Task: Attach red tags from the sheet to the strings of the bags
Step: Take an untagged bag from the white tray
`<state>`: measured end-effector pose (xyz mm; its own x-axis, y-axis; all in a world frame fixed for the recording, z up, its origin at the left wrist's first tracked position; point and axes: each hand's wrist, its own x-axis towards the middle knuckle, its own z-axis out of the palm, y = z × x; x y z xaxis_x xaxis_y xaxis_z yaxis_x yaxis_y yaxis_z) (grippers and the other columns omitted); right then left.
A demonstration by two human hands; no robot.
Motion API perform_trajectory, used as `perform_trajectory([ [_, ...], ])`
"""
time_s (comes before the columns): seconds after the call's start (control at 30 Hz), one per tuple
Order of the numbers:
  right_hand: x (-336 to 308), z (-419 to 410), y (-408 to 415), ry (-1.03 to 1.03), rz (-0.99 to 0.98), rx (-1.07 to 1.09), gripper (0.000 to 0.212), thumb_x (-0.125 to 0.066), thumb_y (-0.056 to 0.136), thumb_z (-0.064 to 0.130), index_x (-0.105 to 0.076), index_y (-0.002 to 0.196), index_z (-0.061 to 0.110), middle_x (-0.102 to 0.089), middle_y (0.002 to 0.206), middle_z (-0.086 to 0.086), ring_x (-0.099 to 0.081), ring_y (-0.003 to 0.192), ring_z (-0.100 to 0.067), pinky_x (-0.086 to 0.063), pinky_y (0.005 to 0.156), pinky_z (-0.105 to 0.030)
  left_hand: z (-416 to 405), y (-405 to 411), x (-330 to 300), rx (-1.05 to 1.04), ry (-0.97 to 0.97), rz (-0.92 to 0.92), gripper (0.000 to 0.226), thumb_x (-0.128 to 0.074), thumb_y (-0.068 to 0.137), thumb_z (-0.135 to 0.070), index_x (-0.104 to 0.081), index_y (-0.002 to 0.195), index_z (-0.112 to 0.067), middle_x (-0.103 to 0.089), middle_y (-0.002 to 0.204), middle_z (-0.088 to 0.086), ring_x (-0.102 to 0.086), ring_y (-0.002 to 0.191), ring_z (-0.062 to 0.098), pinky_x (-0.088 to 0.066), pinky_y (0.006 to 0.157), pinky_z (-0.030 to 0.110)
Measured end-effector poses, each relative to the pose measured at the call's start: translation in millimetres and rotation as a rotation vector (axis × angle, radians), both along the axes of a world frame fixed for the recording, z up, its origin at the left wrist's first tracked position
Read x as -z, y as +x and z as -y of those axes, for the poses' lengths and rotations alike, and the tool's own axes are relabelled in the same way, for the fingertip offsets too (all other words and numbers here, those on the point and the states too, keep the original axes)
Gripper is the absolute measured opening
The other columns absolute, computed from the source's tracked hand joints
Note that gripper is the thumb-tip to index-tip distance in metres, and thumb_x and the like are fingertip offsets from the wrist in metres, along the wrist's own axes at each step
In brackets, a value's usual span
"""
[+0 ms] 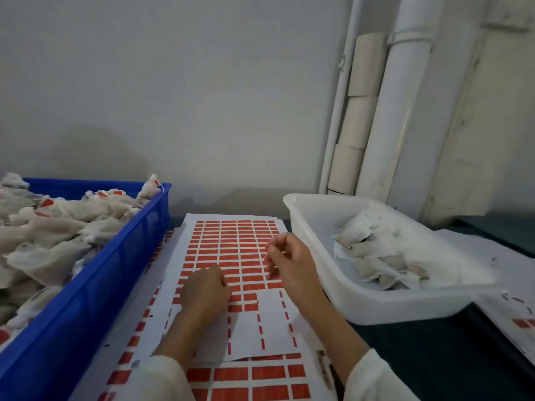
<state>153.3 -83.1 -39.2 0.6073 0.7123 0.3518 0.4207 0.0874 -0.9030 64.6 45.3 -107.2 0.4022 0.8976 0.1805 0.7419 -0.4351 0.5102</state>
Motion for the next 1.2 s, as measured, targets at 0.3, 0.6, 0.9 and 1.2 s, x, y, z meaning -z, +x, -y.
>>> perform_trajectory([
  [0.3,-81,12,102,-0.136,-0.164,0.149,0.015,-0.048,0.092,0.001,-0.054,0.078,0.006,-0.056,0.069,-0.01,-0.055,0.059,-0.017,-0.052,0.049,-0.023,-2,13,15,0.011,0.119,0.043,0.016,-0.059,0.084,-0.044,-0.054,0.092,-0.03,-0.062,0.093,-0.011,-0.058,0.075,0.008,-0.051,0.078,0.022],
  [0.6,-12,35,242,-0.729,0.128,0.599,0.026,-0.047,0.087,-0.001,-0.039,0.063,0.008,-0.042,0.064,-0.011,-0.043,0.056,-0.022,-0.037,0.049,-0.027,-7,15,18,0.036,0.129,0.051,0.02,-0.054,0.087,-0.044,-0.056,0.098,-0.027,-0.061,0.096,-0.01,-0.058,0.077,0.01,-0.051,0.079,0.021],
  [0.9,2,34,249,-1.051,0.374,0.705,0.029,-0.061,0.081,0.013,-0.057,0.108,0.003,-0.056,0.117,-0.017,-0.052,0.11,-0.034,-0.041,0.092,-0.036,-7,14,20,0.022,0.147,0.07,0.021,-0.053,0.087,-0.045,-0.056,0.099,-0.028,-0.061,0.096,-0.011,-0.056,0.076,0.008,-0.049,0.079,0.02],
  [1.2,5,25,249,-0.771,0.418,0.651,0.011,-0.054,0.085,0.006,-0.059,0.091,-0.002,-0.062,0.095,-0.021,-0.057,0.085,-0.034,-0.04,0.07,-0.031,-6,13,18,0.012,0.133,0.104,0.019,-0.053,0.088,-0.044,-0.056,0.097,-0.027,-0.061,0.095,-0.01,-0.057,0.077,0.009,-0.05,0.079,0.02],
])
